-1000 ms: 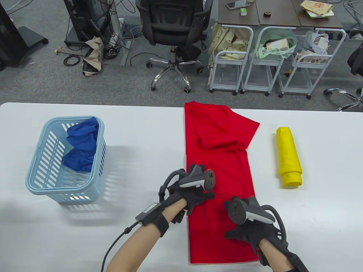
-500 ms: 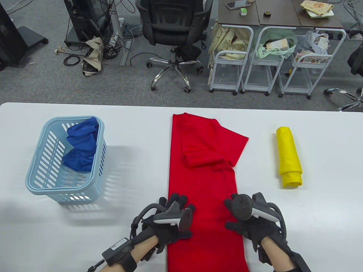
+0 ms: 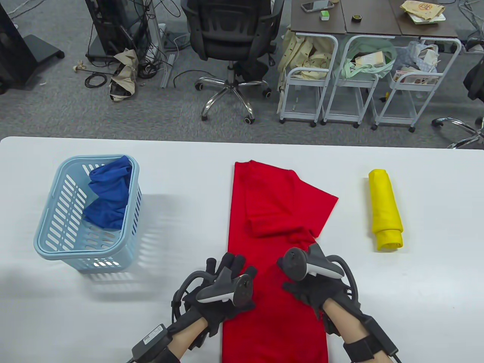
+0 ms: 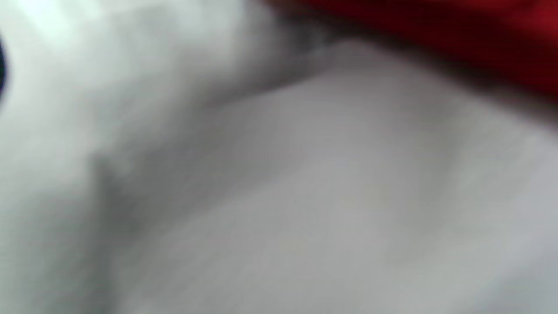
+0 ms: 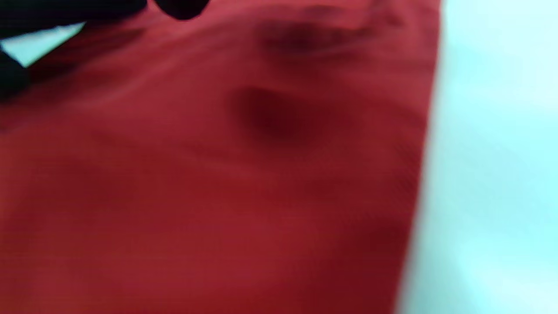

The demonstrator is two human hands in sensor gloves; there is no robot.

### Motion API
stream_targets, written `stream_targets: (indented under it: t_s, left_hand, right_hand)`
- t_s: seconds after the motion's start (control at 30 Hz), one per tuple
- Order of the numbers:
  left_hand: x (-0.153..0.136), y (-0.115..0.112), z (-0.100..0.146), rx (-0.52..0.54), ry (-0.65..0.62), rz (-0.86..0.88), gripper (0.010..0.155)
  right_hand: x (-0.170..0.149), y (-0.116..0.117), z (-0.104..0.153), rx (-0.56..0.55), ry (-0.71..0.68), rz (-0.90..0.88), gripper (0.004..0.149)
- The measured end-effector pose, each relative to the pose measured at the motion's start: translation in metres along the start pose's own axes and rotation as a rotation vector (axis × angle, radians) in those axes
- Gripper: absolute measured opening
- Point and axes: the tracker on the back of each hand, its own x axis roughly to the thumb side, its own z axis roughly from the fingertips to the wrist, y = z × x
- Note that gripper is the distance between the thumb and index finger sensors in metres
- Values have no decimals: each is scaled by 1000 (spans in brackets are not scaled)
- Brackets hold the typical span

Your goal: Roll t-shirt into tight roll

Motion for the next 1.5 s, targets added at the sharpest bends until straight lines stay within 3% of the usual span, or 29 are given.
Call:
stream_targets:
  t_s: [0.1,0.27,0.47,0.6,0.7,0.83,1.0,1.23,1.4,1.43,1.5]
  left_hand:
    - [-12,-15,-11,-102,-32,47,82]
    - [-11,-17,-10,-106,-44,15,83]
    - [-10,-16,-8,-125,-42,17,82]
    - [-10,-16,-8,-132,-40,22,82]
    - [-10,-16,-9,-137,-41,26,82]
    - [-10,-16,-9,-138,-43,29,82]
    - [-10,-16,-10,-143,-43,33,82]
    - [-10,-16,-10,-145,-40,37,82]
    - [-11,-16,-11,-150,-43,48,82]
    - [-11,-16,-11,-150,-44,49,82]
    - [-11,-16,-11,-149,-45,52,82]
  right_hand:
    - [20,-9,-33,58,-51,14,65]
    - [15,-19,-72,116,15,71,67]
    - [-77,-51,-99,97,342,-100,67]
    - [-135,-58,-94,114,562,-209,66]
    - [-154,-63,-80,87,641,-241,66]
    - [-159,-70,-66,27,663,-202,67]
    - [-157,-69,-65,-12,597,-295,67]
    - [-161,-64,-81,-36,848,-233,85]
    - [-151,-72,-85,-103,830,-252,73]
    - [-147,-74,-85,-171,846,-230,63]
    - [-143,-74,-87,-181,850,-182,44]
